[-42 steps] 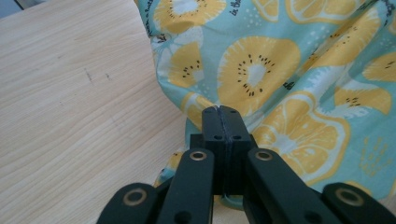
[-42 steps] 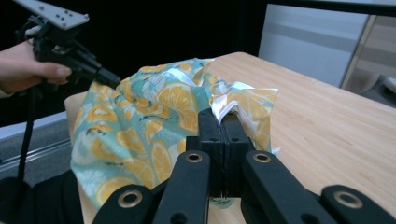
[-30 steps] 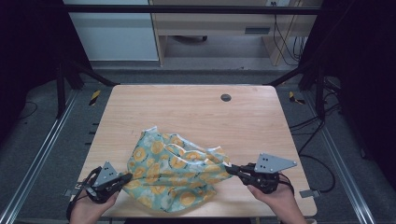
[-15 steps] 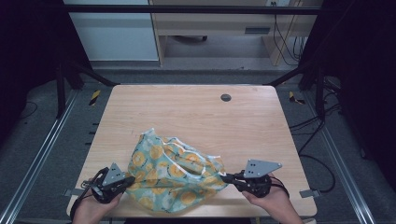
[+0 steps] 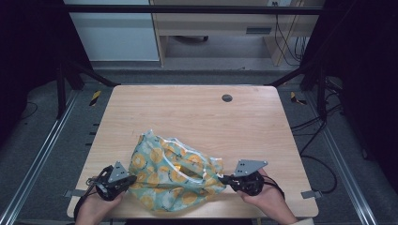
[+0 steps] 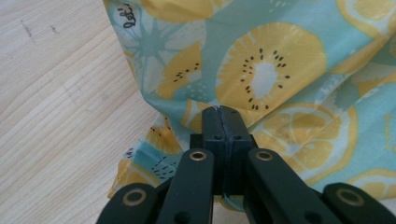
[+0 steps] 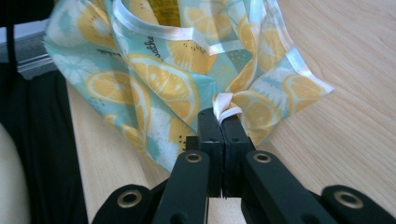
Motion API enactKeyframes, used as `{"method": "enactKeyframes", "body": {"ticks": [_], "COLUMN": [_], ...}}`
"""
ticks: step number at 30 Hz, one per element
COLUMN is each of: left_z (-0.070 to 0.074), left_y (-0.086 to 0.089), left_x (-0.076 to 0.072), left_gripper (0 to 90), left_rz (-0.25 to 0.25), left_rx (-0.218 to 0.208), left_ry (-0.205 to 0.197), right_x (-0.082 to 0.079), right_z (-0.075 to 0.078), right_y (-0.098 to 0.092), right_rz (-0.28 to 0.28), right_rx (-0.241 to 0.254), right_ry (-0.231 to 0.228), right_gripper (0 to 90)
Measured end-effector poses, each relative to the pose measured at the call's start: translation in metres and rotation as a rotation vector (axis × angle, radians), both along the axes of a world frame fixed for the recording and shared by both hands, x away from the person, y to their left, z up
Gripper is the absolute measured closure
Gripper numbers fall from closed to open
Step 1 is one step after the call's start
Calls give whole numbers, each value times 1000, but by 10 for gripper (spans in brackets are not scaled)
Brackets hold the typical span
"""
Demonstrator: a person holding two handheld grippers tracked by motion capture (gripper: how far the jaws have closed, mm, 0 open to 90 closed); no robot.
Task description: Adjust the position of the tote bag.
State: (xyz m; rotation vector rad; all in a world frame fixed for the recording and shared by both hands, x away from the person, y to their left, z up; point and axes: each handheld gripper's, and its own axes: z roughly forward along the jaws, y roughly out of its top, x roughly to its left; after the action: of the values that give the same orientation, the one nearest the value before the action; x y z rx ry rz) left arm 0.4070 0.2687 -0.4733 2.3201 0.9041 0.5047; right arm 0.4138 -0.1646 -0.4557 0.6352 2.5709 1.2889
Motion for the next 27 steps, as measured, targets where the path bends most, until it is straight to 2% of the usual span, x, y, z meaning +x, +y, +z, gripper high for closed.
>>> {"method": "enactKeyframes", "body": {"ticks": [5, 12, 21, 27], "left_z": [-2, -6, -9, -11], "left_y": [-1, 0, -2, -3], "left_x": [4, 10, 16, 23], "left_gripper": [900, 900, 900, 900], "left_rz": [4, 19, 27, 34], "left_rx": [36, 54, 66, 73], "left_ry": [-3, 5, -8, -12], "right_x": [4, 8, 12, 14], "right_z": [-4, -11, -15, -17], "right_y": [2, 5, 5, 5], "right_rz": [-11, -29, -61, -71], "right_rx": [-31, -79, -97, -90], "right_ry": [11, 32, 49, 57], "right_gripper": [900, 900, 899, 898]}}
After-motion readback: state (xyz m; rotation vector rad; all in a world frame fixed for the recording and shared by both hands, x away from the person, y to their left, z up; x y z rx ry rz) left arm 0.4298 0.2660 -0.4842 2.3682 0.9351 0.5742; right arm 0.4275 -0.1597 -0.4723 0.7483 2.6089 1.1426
